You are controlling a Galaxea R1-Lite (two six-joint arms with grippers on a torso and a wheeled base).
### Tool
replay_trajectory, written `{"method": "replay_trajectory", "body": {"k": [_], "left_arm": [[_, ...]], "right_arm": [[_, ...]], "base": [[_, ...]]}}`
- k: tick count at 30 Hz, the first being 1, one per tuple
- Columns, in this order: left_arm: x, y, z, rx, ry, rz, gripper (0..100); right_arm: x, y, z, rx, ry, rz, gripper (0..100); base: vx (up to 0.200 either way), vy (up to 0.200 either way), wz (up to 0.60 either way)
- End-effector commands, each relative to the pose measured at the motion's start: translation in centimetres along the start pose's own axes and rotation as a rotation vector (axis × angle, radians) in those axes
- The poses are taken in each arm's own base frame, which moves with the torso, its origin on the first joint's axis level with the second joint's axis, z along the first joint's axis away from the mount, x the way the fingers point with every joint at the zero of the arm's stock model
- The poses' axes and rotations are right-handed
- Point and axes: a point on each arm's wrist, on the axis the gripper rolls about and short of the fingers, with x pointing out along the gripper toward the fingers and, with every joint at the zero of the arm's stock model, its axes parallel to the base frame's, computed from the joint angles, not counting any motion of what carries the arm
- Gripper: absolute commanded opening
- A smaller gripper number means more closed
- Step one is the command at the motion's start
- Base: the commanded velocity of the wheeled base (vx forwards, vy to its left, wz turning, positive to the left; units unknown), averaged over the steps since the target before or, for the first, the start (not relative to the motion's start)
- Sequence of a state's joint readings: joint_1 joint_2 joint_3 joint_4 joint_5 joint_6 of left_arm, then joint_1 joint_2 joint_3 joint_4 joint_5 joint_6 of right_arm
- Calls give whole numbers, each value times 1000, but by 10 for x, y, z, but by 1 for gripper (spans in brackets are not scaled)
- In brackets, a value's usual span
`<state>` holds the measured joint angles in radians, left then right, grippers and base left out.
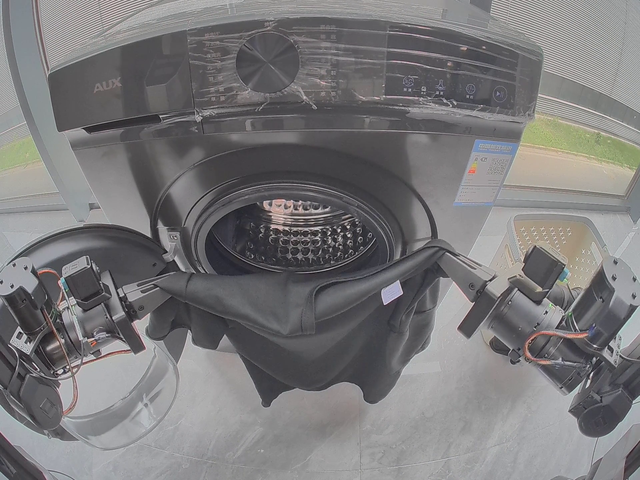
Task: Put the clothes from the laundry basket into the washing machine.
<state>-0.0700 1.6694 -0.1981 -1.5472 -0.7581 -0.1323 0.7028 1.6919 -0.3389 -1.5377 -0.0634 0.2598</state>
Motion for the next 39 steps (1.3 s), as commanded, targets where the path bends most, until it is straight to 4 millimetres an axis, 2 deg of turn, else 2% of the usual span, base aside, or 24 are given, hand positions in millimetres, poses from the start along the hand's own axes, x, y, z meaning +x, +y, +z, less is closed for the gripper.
{"method": "replay_trajectory", "body": {"k": [1,18,19,26,29,33,39], "left_arm": [[-1,-1,-3,-9,9,1,0],[-3,-8,-3,-10,12,1,0],[-3,-8,-3,-11,12,1,100],[-6,-12,-9,-21,32,1,100],[-7,-15,-11,-33,43,-7,100],[1,-26,-13,-41,52,-72,100],[18,-40,-19,-56,75,-136,100]], "right_arm": [[0,0,-7,0,27,-2,0],[-4,10,-12,7,44,12,0],[-4,10,-11,7,41,12,0],[-3,16,-13,13,47,33,0],[3,16,-16,15,45,36,0],[10,24,-22,22,58,61,0],[21,37,-19,32,27,108,0]], "base": [[0,0,0],[0,0,0],[0,0,0],[0,0,0],[0,0,0],[0,0,0],[0,0,0]]}}
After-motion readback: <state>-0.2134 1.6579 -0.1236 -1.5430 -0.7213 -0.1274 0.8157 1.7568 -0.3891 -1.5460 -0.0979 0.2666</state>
